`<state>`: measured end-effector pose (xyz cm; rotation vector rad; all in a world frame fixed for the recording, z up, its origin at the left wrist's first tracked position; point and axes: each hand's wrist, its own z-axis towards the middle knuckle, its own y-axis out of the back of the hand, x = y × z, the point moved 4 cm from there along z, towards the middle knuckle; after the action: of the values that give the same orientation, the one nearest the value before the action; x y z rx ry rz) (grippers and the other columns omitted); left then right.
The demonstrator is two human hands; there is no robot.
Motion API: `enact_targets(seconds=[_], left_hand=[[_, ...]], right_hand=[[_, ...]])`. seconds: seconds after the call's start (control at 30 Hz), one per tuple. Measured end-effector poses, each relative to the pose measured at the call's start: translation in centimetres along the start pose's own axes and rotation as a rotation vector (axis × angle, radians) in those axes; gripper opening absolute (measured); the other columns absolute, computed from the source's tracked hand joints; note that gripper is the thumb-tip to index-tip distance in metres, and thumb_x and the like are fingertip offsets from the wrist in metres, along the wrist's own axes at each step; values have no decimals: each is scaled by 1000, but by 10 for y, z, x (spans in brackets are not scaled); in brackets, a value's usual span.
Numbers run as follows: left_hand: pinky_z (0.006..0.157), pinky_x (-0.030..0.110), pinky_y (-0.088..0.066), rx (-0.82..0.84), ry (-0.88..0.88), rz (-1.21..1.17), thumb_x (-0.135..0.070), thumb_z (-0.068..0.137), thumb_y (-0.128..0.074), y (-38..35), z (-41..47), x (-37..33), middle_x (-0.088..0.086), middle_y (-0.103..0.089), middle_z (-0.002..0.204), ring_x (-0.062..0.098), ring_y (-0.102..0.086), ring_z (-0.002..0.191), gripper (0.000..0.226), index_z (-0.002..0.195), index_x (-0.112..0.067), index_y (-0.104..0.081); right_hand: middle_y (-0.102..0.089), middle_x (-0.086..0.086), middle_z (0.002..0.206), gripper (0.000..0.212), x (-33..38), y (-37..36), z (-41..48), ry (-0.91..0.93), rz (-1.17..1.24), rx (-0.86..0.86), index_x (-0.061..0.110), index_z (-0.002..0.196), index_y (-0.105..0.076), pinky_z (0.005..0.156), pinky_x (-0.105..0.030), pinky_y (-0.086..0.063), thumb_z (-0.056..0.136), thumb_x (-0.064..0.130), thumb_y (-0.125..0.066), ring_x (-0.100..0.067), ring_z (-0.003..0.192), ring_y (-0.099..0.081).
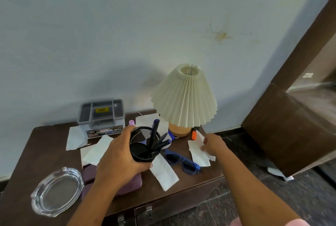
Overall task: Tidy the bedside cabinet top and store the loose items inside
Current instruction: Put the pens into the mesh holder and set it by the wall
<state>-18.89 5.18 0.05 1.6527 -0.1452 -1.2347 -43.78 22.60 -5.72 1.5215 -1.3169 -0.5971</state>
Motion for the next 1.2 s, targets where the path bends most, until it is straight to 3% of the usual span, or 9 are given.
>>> enact_targets(seconds=[0.13, 0.27, 0.33, 0.43, 0.5, 0.67, 0.83, 0.97, 1.2], left_hand=[[94, 36, -48, -23, -5, 10, -54, 44, -85, 4, -1, 3, -11, -51, 132, 15, -48, 121, 109, 135, -39, -26], [93, 35, -48, -14, -10, 19, -55, 45, -84, 5, -3, 4, -11, -51, 132, 15, -48, 122, 108, 135, -38, -26], [94, 35, -48, -15, -13, 19, -55, 45, -84, 6, -5, 4, -10, -51, 133, 15, -47, 123, 109, 136, -37, -26], [95, 34, -48, -30, -25, 12, -55, 46, -84, 9, -7, 6, -10, -51, 133, 15, -47, 123, 109, 137, -37, -26], [96, 34, -47, -28, -34, 13, -55, 47, -83, 10, -7, 7, -10, -50, 134, 14, -47, 124, 108, 136, -38, -25], [98, 33, -47, -23, -40, 15, -56, 47, -83, 10, -5, 7, -11, -49, 135, 14, -45, 125, 109, 138, -37, -25], [98, 34, -48, 8, -58, 9, -55, 47, -83, 4, -5, 3, -13, -49, 133, 12, -45, 122, 106, 135, -39, -26], [97, 32, -46, 18, -78, 13, -54, 47, -83, 2, -6, 2, -14, -48, 131, 10, -44, 120, 105, 135, -40, -27], [93, 31, -47, 35, -85, -1, -53, 45, -81, 1, -7, 2, -14, -51, 127, 10, -47, 116, 103, 132, -42, -28]], right_hand=[[-57, -10, 127, 42, 13, -12, -2, 101, -56, 148, 9, 124, -57, 98, -30, -44, 86, 23, -66, -25, 114, -54], [-59, -3, 119, 27, 36, -28, -3, 231, 22, 190, 22, 108, -62, 88, -27, -45, 83, 32, -68, -18, 101, -54], [-62, -1, 109, 22, 43, -24, 2, 235, 60, 120, 23, 102, -63, 87, -29, -49, 84, 35, -66, -18, 96, -58], [-59, -1, 92, 20, 39, -7, 6, 168, 47, -156, 18, 108, -62, 82, -33, -53, 92, 26, -53, -19, 84, -60], [-55, -4, 98, 23, 34, -2, 9, 104, 33, -285, 16, 111, -60, 83, -38, -54, 95, 26, -48, -24, 89, -59], [-59, -10, 106, 30, 37, -5, 19, 45, 86, -268, 9, 112, -59, 90, -42, -53, 96, 30, -47, -28, 98, -60], [-61, -10, 105, 28, 35, -15, 18, 53, 12, -290, 11, 112, -57, 81, -35, -55, 93, 31, -55, -25, 94, -62], [-58, -11, 105, 22, 35, -12, 15, 33, -30, -353, 10, 115, -57, 82, -38, -57, 93, 15, -54, -27, 95, -62], [-64, -15, 108, 28, 44, 19, -20, 43, 120, -213, 5, 114, -58, 85, -34, -53, 93, 21, -50, -27, 93, -62]])
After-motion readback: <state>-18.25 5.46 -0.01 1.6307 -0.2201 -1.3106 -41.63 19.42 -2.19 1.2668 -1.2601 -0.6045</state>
